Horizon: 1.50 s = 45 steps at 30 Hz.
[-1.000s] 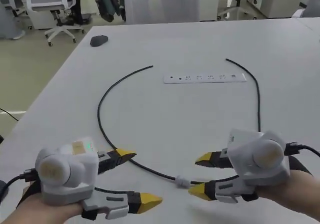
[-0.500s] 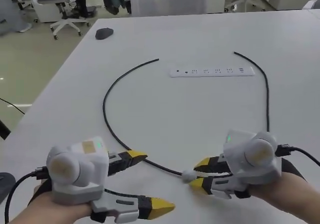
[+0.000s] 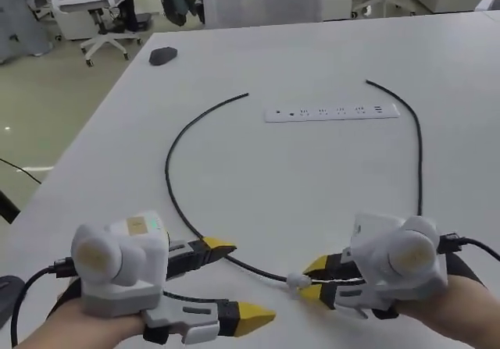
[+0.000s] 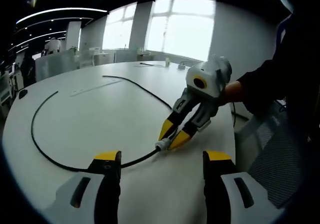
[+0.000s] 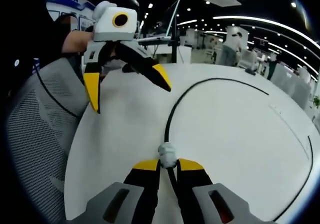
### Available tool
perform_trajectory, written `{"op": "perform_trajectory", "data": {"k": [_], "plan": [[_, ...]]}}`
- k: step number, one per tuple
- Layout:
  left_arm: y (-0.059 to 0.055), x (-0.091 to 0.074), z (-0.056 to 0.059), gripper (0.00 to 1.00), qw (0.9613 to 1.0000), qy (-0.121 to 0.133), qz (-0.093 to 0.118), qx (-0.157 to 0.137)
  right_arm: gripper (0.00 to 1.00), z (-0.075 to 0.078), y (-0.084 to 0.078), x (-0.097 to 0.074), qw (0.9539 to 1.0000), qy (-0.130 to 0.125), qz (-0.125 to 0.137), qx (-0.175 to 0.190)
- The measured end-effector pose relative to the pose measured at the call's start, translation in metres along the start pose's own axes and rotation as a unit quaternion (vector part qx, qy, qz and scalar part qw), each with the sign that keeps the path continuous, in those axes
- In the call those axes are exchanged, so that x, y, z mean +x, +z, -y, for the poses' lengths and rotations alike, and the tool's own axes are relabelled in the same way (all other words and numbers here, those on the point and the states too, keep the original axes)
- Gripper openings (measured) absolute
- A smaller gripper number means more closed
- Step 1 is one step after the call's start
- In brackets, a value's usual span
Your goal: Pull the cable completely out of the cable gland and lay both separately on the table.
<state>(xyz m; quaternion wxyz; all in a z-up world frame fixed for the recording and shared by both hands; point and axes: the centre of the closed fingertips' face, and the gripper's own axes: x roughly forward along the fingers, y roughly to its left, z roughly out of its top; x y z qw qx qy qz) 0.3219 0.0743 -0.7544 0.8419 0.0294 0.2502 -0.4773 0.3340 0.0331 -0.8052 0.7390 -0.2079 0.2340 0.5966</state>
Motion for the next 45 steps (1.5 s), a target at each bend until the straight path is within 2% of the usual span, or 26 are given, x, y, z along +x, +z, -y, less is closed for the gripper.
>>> {"op": "perform_trajectory", "data": {"k": [2, 4, 9, 11, 13, 15, 19, 21, 26, 33, 36, 38, 45], "plan": [[0.003, 0.005, 0.014, 0.66, 0.9990, -0.039, 0.009, -0.022, 0.08, -0.007, 0.006, -0.006, 0.9997, 0.014, 0.012, -0.018], [0.003, 0.009, 0.016, 0.64, 0.9987, -0.045, 0.004, -0.024, 0.08, -0.013, 0.010, -0.014, 0.9989, 0.017, 0.017, -0.039], [0.000, 0.021, 0.021, 0.59, 0.9975, -0.064, -0.008, -0.028, 0.07, -0.026, 0.015, -0.029, 0.9976, 0.028, 0.025, -0.058], [0.001, 0.023, 0.029, 0.56, 0.9955, -0.089, -0.009, -0.034, 0.07, -0.031, 0.017, -0.034, 0.9972, 0.034, 0.028, -0.060], [-0.003, 0.023, 0.041, 0.46, 0.9908, -0.125, -0.024, -0.045, 0.07, -0.035, 0.019, -0.038, 0.9963, 0.036, 0.033, -0.070], [-0.002, 0.027, 0.042, 0.38, 0.9908, -0.130, -0.018, -0.032, 0.07, -0.037, 0.020, -0.040, 0.9949, 0.034, 0.034, -0.088], [0.002, 0.031, 0.044, 0.40, 0.9906, -0.133, -0.007, -0.029, 0.07, -0.040, 0.022, -0.045, 0.9941, 0.038, 0.038, -0.094], [0.005, 0.031, 0.051, 0.35, 0.9876, -0.153, -0.001, -0.034, 0.07, -0.041, 0.024, -0.047, 0.9938, 0.039, 0.043, -0.095], [0.006, 0.033, 0.051, 0.21, 0.9877, -0.154, 0.003, -0.026, 0.07, -0.043, 0.025, -0.049, 0.9923, 0.039, 0.044, -0.109], [0.012, 0.032, 0.061, 0.17, 0.9838, -0.177, 0.019, -0.021, 0.07, -0.045, 0.026, -0.051, 0.9921, 0.043, 0.046, -0.108], [0.011, 0.032, 0.063, 0.16, 0.9829, -0.182, 0.018, -0.018, 0.07, -0.046, 0.026, -0.051, 0.9918, 0.045, 0.046, -0.111], [0.011, 0.032, 0.065, 0.17, 0.9819, -0.185, 0.019, -0.034, 0.07, -0.047, 0.027, -0.052, 0.9916, 0.046, 0.046, -0.112], [0.012, 0.031, 0.067, 0.16, 0.9806, -0.194, 0.022, -0.019, 0.07, -0.048, 0.028, -0.054, 0.9921, 0.052, 0.051, -0.102]]}}
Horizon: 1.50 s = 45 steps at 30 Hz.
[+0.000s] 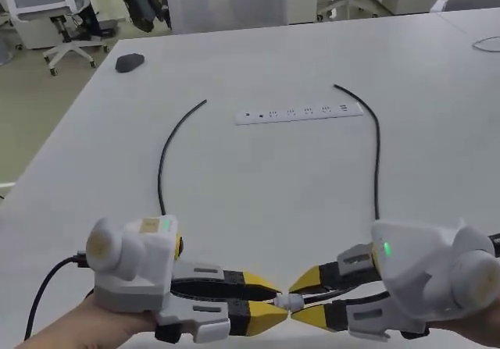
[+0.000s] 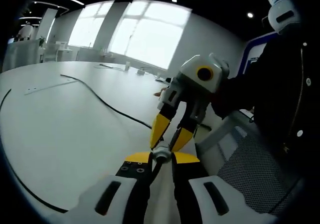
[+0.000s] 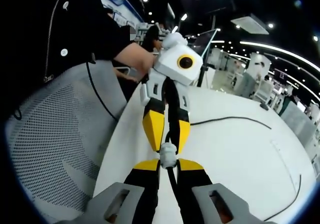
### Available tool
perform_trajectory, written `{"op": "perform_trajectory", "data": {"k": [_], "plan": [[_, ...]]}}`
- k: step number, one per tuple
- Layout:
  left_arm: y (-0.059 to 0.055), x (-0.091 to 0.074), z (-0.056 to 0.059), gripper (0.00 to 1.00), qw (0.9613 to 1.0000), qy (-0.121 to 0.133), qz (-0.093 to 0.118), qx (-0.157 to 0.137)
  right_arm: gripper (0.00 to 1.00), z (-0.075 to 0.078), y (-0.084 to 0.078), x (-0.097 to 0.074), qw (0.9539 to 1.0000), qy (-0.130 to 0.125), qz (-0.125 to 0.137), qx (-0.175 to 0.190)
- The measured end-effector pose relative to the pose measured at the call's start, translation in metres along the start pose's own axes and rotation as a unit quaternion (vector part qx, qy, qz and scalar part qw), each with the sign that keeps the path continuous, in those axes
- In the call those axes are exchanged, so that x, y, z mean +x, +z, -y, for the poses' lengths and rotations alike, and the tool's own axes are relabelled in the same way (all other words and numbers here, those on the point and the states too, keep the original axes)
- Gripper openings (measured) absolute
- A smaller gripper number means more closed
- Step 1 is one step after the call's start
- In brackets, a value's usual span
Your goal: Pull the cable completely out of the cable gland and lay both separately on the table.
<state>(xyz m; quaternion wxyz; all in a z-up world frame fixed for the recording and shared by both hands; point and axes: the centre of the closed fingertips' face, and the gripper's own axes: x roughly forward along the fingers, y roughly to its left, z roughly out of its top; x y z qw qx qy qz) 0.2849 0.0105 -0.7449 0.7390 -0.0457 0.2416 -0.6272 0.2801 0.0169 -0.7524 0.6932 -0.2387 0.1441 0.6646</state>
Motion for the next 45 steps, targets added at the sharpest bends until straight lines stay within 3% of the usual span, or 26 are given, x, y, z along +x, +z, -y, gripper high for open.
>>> {"op": "perform_trajectory", "data": {"k": [15, 16, 19, 22, 25, 29, 30, 32, 36, 38, 43, 45], "plan": [[0.001, 0.002, 0.004, 0.15, 0.9994, 0.002, -0.009, 0.034, 0.08, -0.001, 0.000, -0.002, 0.9997, 0.011, -0.003, 0.019], [0.001, 0.002, 0.004, 0.15, 0.9993, 0.003, -0.010, 0.036, 0.08, -0.003, -0.001, -0.003, 0.9984, 0.019, -0.007, 0.053], [0.001, 0.003, 0.004, 0.15, 0.9989, 0.002, -0.013, 0.045, 0.09, -0.002, -0.002, -0.003, 0.9942, 0.032, -0.002, 0.102], [-0.001, 0.003, 0.009, 0.15, 0.9972, -0.009, -0.028, 0.069, 0.09, -0.007, 0.002, -0.003, 0.9847, 0.063, 0.012, 0.162], [-0.002, 0.004, 0.012, 0.15, 0.9957, -0.012, -0.033, 0.085, 0.09, -0.007, 0.000, -0.003, 0.9807, 0.071, 0.014, 0.182], [-0.002, 0.004, 0.016, 0.15, 0.9950, -0.019, -0.034, 0.092, 0.09, -0.011, 0.002, -0.005, 0.9715, 0.087, 0.021, 0.220], [-0.002, 0.004, 0.016, 0.15, 0.9947, -0.020, -0.034, 0.095, 0.08, -0.011, 0.002, -0.005, 0.9713, 0.087, 0.021, 0.220], [-0.001, 0.005, 0.017, 0.15, 0.9935, -0.018, -0.037, 0.107, 0.08, -0.011, 0.002, -0.006, 0.9719, 0.087, 0.020, 0.218], [0.001, 0.005, 0.015, 0.15, 0.9938, -0.015, -0.033, 0.105, 0.08, -0.011, 0.004, -0.008, 0.9784, 0.076, 0.017, 0.191], [0.004, 0.005, 0.013, 0.15, 0.9950, -0.009, -0.028, 0.095, 0.07, -0.007, 0.005, -0.010, 0.9850, 0.060, 0.017, 0.161], [0.003, 0.005, 0.012, 0.15, 0.9954, -0.006, -0.033, 0.090, 0.07, -0.009, 0.004, -0.010, 0.9933, 0.040, 0.003, 0.109], [0.001, 0.006, 0.012, 0.15, 0.9970, -0.002, -0.034, 0.069, 0.07, -0.010, 0.003, -0.010, 0.9965, 0.029, -0.003, 0.079]]}}
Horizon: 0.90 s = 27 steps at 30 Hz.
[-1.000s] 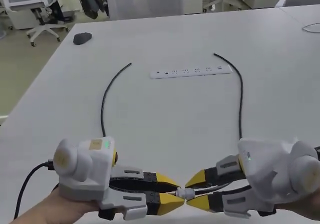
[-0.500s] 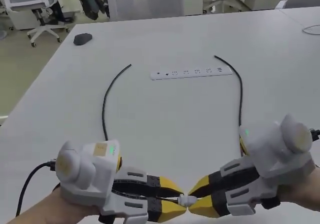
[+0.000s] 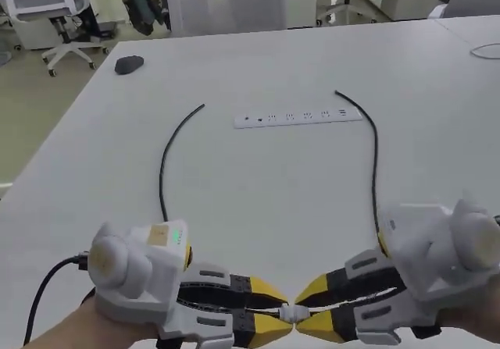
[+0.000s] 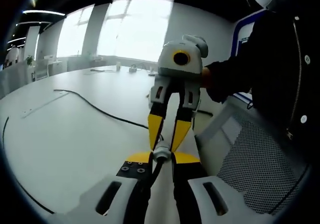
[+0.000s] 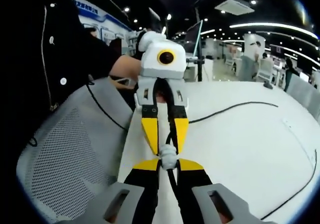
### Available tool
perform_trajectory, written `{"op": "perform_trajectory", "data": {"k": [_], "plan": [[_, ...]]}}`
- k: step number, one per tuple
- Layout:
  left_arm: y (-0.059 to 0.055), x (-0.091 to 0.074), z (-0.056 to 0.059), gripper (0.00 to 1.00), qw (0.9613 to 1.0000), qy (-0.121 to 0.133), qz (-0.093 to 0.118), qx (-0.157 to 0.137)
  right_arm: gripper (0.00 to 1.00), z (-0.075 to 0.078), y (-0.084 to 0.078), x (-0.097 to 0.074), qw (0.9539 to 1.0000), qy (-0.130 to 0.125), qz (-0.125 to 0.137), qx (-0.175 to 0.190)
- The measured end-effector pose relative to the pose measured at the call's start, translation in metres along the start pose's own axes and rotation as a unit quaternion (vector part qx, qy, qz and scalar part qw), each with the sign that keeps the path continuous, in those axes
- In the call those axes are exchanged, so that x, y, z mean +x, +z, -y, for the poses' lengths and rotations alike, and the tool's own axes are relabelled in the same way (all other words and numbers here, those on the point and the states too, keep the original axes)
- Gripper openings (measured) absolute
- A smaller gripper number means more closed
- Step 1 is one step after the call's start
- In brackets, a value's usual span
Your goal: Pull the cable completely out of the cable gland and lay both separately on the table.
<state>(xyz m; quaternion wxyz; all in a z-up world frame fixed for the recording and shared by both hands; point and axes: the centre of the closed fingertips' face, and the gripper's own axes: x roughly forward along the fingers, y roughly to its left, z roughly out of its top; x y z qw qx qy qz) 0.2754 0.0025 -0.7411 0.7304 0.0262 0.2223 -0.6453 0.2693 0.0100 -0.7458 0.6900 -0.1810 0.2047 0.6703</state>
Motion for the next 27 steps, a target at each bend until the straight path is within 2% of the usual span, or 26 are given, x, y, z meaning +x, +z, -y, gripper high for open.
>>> {"op": "perform_trajectory", "data": {"k": [3, 4, 6, 9, 12, 14, 15, 17, 18, 20, 21, 24, 27], "plan": [[0.000, 0.000, -0.001, 0.15, 0.9996, 0.002, 0.005, -0.027, 0.07, -0.002, 0.000, 0.000, 0.9997, -0.008, -0.006, -0.022], [0.000, -0.001, -0.001, 0.15, 0.9992, 0.003, 0.008, -0.040, 0.07, -0.001, 0.000, 0.000, 0.9990, -0.014, -0.006, -0.042], [0.000, -0.001, -0.002, 0.15, 0.9990, 0.004, 0.011, -0.042, 0.07, -0.002, 0.001, 0.000, 0.9986, -0.018, -0.008, -0.049], [0.002, -0.002, -0.004, 0.15, 0.9967, 0.005, 0.019, -0.079, 0.07, 0.000, 0.002, -0.001, 0.9963, -0.029, -0.009, -0.080], [0.004, -0.004, -0.005, 0.15, 0.9947, 0.005, 0.027, -0.099, 0.07, 0.001, 0.004, -0.002, 0.9956, -0.035, -0.008, -0.087], [0.005, -0.004, -0.006, 0.15, 0.9937, 0.006, 0.031, -0.107, 0.07, 0.003, 0.005, -0.003, 0.9935, -0.042, -0.008, -0.105], [0.005, -0.004, -0.006, 0.15, 0.9906, 0.006, 0.034, -0.132, 0.07, 0.003, 0.005, -0.003, 0.9921, -0.045, -0.009, -0.117], [0.006, -0.005, -0.008, 0.15, 0.9872, 0.007, 0.041, -0.154, 0.07, 0.005, 0.007, -0.003, 0.9895, -0.053, -0.009, -0.134], [0.006, -0.005, -0.007, 0.15, 0.9887, 0.004, 0.040, -0.144, 0.07, 0.004, 0.007, -0.003, 0.9898, -0.051, -0.008, -0.133], [0.007, -0.005, -0.006, 0.15, 0.9888, 0.004, 0.044, -0.142, 0.08, 0.005, 0.008, -0.004, 0.9899, -0.051, -0.006, -0.132], [0.008, -0.005, -0.006, 0.15, 0.9889, 0.004, 0.045, -0.141, 0.08, 0.007, 0.008, -0.005, 0.9915, -0.049, -0.004, -0.120], [0.008, -0.004, -0.005, 0.15, 0.9956, 0.005, 0.041, -0.084, 0.09, 0.007, 0.009, -0.007, 0.9979, -0.034, 0.006, -0.055], [0.011, -0.006, -0.001, 0.15, 0.9990, 0.002, 0.036, -0.027, 0.14, 0.011, 0.014, -0.011, 0.9995, -0.022, 0.023, 0.007]]}}
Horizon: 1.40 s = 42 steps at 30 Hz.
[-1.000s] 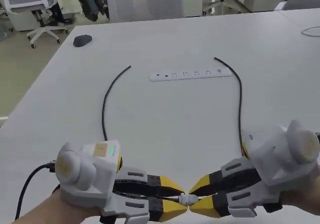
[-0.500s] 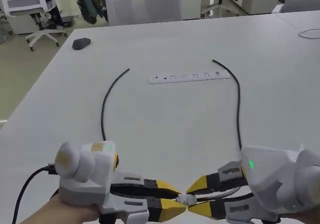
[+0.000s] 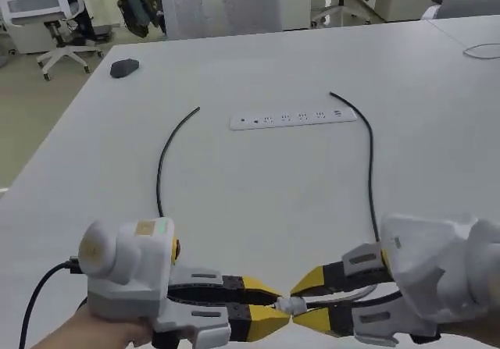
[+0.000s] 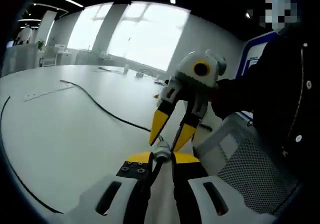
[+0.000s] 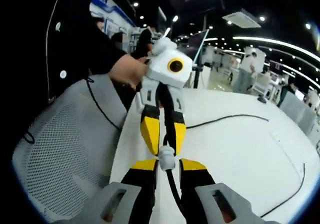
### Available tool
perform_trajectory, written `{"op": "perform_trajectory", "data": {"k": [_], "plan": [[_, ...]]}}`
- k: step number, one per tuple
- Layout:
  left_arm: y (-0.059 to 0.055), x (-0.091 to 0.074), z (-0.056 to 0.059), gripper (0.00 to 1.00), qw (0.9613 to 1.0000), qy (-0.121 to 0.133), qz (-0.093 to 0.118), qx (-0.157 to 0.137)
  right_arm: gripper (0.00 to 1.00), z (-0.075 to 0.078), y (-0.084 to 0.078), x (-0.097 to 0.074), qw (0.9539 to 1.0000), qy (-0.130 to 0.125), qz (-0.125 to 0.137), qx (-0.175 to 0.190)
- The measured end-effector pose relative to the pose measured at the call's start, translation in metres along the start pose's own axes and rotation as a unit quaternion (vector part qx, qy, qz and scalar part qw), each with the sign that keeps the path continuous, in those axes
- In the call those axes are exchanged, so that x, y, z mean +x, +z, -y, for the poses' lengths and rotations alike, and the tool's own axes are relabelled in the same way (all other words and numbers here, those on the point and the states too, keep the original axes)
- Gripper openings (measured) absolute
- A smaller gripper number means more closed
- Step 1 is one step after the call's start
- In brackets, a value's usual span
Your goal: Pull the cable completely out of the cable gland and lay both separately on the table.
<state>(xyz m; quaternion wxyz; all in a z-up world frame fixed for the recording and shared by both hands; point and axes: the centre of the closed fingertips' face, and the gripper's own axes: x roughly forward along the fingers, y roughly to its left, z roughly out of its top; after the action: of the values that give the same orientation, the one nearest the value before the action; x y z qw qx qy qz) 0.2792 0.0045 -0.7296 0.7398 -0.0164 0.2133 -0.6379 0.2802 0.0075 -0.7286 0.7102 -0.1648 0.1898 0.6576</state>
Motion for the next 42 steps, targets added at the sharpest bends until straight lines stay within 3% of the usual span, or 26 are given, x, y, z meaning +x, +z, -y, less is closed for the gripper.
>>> {"op": "perform_trajectory", "data": {"k": [2, 7, 10, 13, 16, 23, 24, 28, 29, 30, 32, 33, 38, 42], "plan": [[0.001, -0.001, 0.002, 0.15, 0.9993, -0.001, -0.009, 0.036, 0.21, 0.004, 0.001, -0.003, 0.9986, 0.009, 0.009, 0.051], [0.006, -0.002, 0.007, 0.15, 0.9966, -0.005, -0.013, 0.081, 0.12, 0.001, 0.009, -0.009, 0.9923, 0.042, 0.039, 0.110], [0.008, -0.002, 0.006, 0.15, 0.9959, -0.004, -0.011, 0.090, 0.10, -0.001, 0.008, -0.009, 0.9868, 0.061, 0.041, 0.144], [0.011, -0.002, 0.007, 0.15, 0.9953, -0.004, -0.008, 0.097, 0.12, 0.000, 0.005, -0.007, 0.9843, 0.066, 0.039, 0.159], [0.014, -0.002, 0.008, 0.15, 0.9949, -0.006, -0.006, 0.101, 0.11, -0.006, 0.005, -0.006, 0.9763, 0.090, 0.040, 0.192], [0.011, -0.001, 0.010, 0.15, 0.9943, -0.012, -0.012, 0.106, 0.09, -0.009, 0.003, -0.002, 0.9739, 0.097, 0.033, 0.203], [0.011, -0.001, 0.010, 0.15, 0.9943, -0.012, -0.012, 0.106, 0.08, -0.009, 0.003, -0.002, 0.9745, 0.096, 0.033, 0.200], [0.011, -0.001, 0.008, 0.15, 0.9951, -0.009, -0.012, 0.098, 0.08, -0.010, 0.004, -0.002, 0.9877, 0.077, 0.031, 0.132], [0.011, -0.001, 0.007, 0.15, 0.9960, -0.007, -0.012, 0.089, 0.08, -0.009, 0.005, -0.002, 0.9910, 0.069, 0.032, 0.110], [0.010, -0.002, 0.005, 0.15, 0.9983, -0.004, -0.011, 0.058, 0.07, -0.008, 0.005, -0.001, 0.9946, 0.059, 0.031, 0.080], [0.010, -0.002, 0.004, 0.15, 0.9976, -0.005, -0.010, 0.068, 0.07, -0.009, 0.004, 0.000, 0.9951, 0.054, 0.026, 0.079], [0.010, -0.002, 0.003, 0.15, 0.9981, -0.004, -0.009, 0.060, 0.07, -0.007, 0.003, 0.000, 0.9969, 0.048, 0.026, 0.057], [0.010, -0.001, 0.000, 0.15, 1.0000, 0.003, -0.003, 0.002, 0.07, -0.006, 0.003, 0.000, 0.9992, 0.026, 0.025, 0.015], [0.010, -0.001, 0.001, 0.15, 0.9999, 0.003, 0.001, -0.015, 0.07, -0.008, 0.005, -0.001, 0.9995, 0.019, 0.024, -0.002]]}}
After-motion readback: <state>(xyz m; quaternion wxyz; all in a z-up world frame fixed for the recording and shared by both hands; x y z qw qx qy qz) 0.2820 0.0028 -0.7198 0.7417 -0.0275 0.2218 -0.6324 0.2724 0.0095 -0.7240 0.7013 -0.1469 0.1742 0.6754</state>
